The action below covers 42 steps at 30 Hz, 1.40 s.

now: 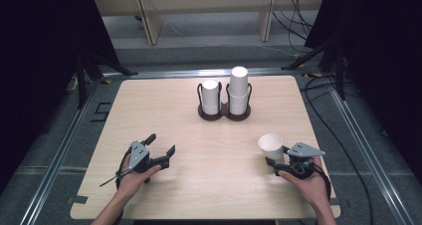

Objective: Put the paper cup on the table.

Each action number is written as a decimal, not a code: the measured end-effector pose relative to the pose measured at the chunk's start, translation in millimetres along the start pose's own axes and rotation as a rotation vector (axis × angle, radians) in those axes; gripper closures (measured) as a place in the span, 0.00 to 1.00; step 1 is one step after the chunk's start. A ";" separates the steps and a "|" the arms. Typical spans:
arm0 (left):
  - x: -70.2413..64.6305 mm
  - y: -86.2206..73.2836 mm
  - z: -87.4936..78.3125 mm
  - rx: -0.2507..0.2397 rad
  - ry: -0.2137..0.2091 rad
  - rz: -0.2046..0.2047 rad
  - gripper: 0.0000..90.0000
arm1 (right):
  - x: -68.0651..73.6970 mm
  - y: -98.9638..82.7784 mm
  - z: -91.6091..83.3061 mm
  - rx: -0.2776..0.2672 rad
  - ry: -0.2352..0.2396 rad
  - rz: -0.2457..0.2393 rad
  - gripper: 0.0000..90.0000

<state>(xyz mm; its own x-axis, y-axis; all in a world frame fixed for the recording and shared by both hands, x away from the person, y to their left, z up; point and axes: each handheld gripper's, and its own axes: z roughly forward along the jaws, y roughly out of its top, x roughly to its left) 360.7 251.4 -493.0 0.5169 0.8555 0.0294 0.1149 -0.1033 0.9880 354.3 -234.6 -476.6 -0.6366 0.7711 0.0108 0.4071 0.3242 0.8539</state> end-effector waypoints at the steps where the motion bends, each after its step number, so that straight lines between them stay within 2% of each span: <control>1: 0.0 -0.1 0.0 0.000 0.000 -0.001 0.15 | 0.3 -0.4 0.1 0.004 0.012 0.010 0.34; 2: 0.0 -0.2 0.0 0.000 -0.001 -0.001 0.15 | 0.0 -0.6 -0.8 0.005 0.006 0.003 0.34; 4: -0.4 -0.3 0.0 0.002 -0.002 -0.002 0.15 | 4.2 -1.4 -3.2 0.034 0.008 0.063 0.33; 6: -0.6 -0.5 0.2 0.002 -0.003 -0.002 0.15 | -1.2 -2.1 -2.1 0.009 0.002 -0.010 0.33; 7: -0.7 -0.5 0.2 0.002 -0.003 -0.002 0.15 | -0.3 -2.7 -1.8 0.015 0.018 0.009 0.32; 8: -0.7 -0.5 0.2 0.002 -0.003 -0.002 0.15 | -1.2 -3.0 -2.2 0.018 0.008 -0.006 0.32; 9: -0.7 -0.4 0.2 0.001 -0.004 -0.002 0.15 | 1.7 -3.7 -3.0 0.046 0.020 0.032 0.31; 10: -0.7 -0.4 0.2 0.001 -0.004 -0.001 0.15 | 0.5 -4.2 -1.9 0.035 0.023 0.012 0.31; 11: -0.7 -0.4 0.1 0.001 -0.003 -0.002 0.15 | 1.3 -4.3 -2.3 0.044 0.026 0.021 0.31; 13: -0.4 -0.5 0.2 0.002 -0.002 -0.003 0.15 | 0.3 -4.5 -1.5 0.031 0.021 0.001 0.29; 15: -0.4 -0.7 0.2 0.002 -0.002 -0.004 0.15 | 2.1 -4.5 -1.3 0.042 0.030 0.028 0.27; 18: -0.2 -0.6 0.1 0.002 -0.002 -0.004 0.15 | 0.1 -4.0 -0.4 0.022 0.021 -0.011 0.25; 21: 0.5 -1.3 1.2 -0.013 -0.004 -0.006 0.15 | 0.7 -4.3 -0.5 0.029 0.033 0.000 0.22; 22: 0.6 -1.0 0.0 0.002 -0.001 -0.005 0.15 | 0.8 -4.5 -1.2 0.038 0.034 0.000 0.22; 25: 0.9 -1.4 0.1 0.002 0.000 -0.005 0.15 | 2.6 -5.1 -3.4 0.050 0.059 0.015 0.22; 31: 1.3 -1.1 -0.3 0.001 0.002 -0.005 0.15 | 1.4 -7.6 -10.2 0.038 0.043 0.003 0.22; 33: 1.7 -1.0 -0.5 -0.001 0.004 -0.007 0.15 | 2.1 -9.4 -12.2 0.046 0.055 0.022 0.22; 34: 1.8 -1.0 -0.5 0.000 0.004 -0.006 0.15 | 5.7 -10.3 -15.1 0.060 0.045 0.067 0.22; 35: 2.1 -1.1 -0.4 0.000 0.004 -0.006 0.15 | 1.4 -10.6 -14.1 0.027 0.038 0.006 0.22; 37: 2.3 -1.3 -0.3 0.000 0.005 -0.007 0.15 | 1.2 -11.3 -16.8 0.027 0.043 0.009 0.22; 38: 2.3 -1.4 -0.4 0.001 0.005 -0.005 0.15 | 1.5 -12.1 -17.6 0.032 0.060 0.022 0.22; 42: 2.3 -1.5 -0.3 0.001 0.004 -0.002 0.15 | 2.1 -13.3 -24.6 0.020 0.046 0.019 0.22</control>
<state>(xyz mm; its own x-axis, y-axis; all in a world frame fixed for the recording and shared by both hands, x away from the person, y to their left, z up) 361.4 253.7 -494.4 0.5136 0.8576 0.0275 0.1173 -0.1019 0.9878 331.4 -250.8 -475.1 -0.6575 0.7517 0.0514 0.4323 0.3205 0.8429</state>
